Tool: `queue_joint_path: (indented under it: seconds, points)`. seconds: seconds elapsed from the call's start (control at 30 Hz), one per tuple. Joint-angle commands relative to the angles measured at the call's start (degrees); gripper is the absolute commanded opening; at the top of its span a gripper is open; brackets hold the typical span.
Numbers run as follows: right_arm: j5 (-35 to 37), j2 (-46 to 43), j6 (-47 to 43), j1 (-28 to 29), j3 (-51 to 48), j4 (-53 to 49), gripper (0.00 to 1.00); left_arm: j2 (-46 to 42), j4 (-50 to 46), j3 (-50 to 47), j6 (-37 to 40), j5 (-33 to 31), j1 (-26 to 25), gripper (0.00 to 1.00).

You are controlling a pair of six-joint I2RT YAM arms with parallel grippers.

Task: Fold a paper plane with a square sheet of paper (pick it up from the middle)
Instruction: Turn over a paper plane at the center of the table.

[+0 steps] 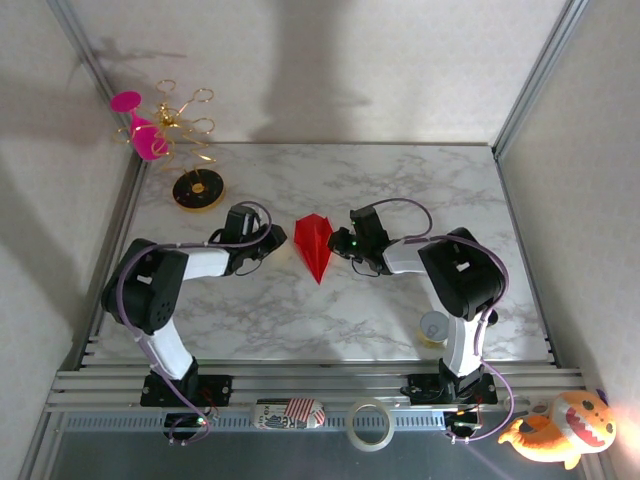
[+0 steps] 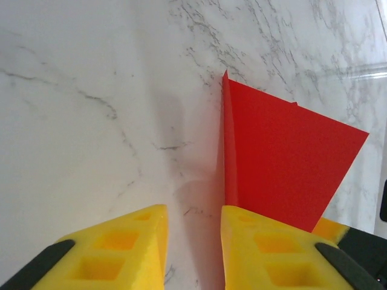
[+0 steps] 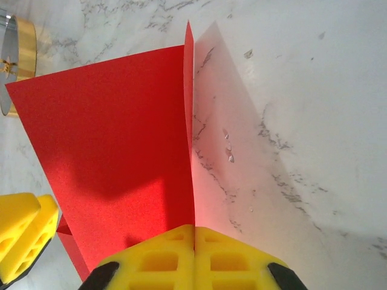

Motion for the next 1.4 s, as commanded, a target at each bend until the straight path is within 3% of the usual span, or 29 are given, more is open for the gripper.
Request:
queue_joint_path:
  seconds: [0.0,0.27,0.7,1.37]
  points:
    - [-0.85,0.86,-0.06,-0.41,1.13,1.42,0.07,-5.08,-7.75,1.39,2.95,-3.46,-2.46,0.32]
    - [-0.62,0.85,-0.1,-0.34,1.14,1.24,0.07,-5.76,-10.94,3.57,0.21,-8.08,-11.14,0.34]
    - [-0.98,1.02,-0.37,-0.35,1.13,0.47,0.07,2.46,-12.85,9.45,0.47,-7.2,-13.29,0.34]
    - [-4.38,-0.99,-0.48,-0.41,1.15,0.63,0.06,3.85,-12.35,9.84,3.22,-1.91,-15.66,0.41]
